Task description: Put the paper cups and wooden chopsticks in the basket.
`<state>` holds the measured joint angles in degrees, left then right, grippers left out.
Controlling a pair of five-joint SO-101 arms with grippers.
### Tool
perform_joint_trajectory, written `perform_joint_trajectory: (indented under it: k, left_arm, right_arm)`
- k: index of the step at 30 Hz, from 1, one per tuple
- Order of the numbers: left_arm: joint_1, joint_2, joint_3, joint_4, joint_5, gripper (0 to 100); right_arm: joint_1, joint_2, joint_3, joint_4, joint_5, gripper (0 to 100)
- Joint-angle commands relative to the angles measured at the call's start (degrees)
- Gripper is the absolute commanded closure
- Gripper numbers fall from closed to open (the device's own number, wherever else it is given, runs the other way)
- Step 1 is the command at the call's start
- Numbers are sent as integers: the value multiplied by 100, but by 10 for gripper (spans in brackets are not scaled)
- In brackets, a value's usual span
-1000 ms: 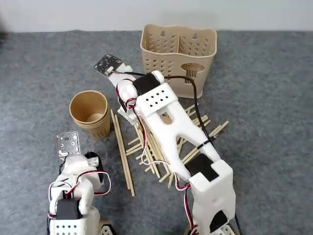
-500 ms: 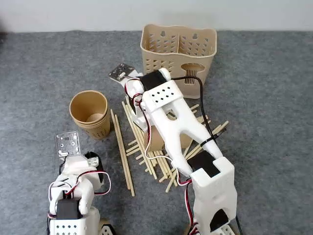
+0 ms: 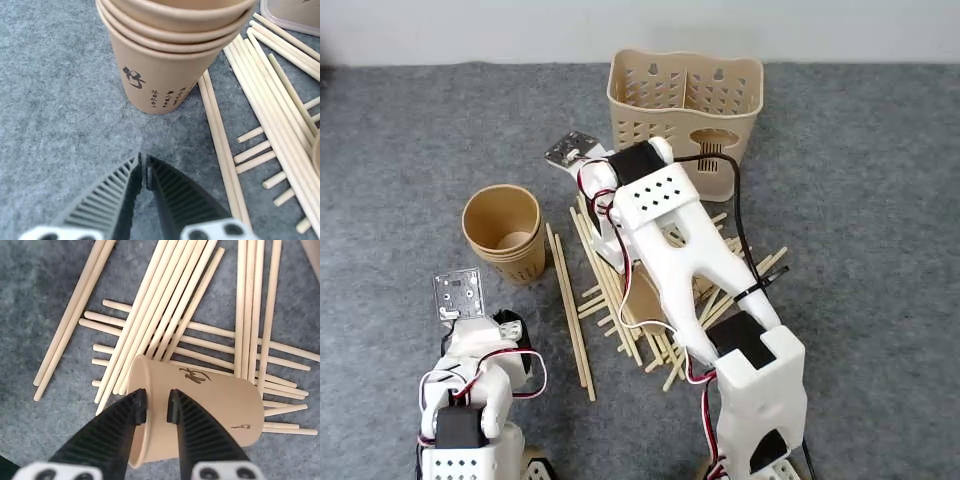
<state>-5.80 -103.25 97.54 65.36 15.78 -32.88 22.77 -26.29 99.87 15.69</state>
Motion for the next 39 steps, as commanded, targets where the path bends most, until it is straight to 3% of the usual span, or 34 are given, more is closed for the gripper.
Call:
perform_joint_trajectory:
  k: [1, 6, 11, 15, 28, 39]
  left_arm:
    - [-9, -79, -110, 18, -18, 986]
    - [-9, -79, -110, 18, -18, 986]
    - [-9, -79, -110, 18, -18, 986]
    - [-9, -79, -110, 18, -18, 986]
    - [-9, -79, -110, 18, -18, 986]
    - [-9, -79, -110, 18, -18, 986]
  right_arm:
    - [110, -418, -9, 163, -18, 916]
    - [286, -470, -35, 242, 0, 960]
    - [251, -1077, 70, 321, 378, 869]
    - [242, -1719, 167, 321, 387, 851]
    - [-189, -3275, 2277, 268, 387, 851]
    - [-163, -3916, 3789, -971, 633, 850]
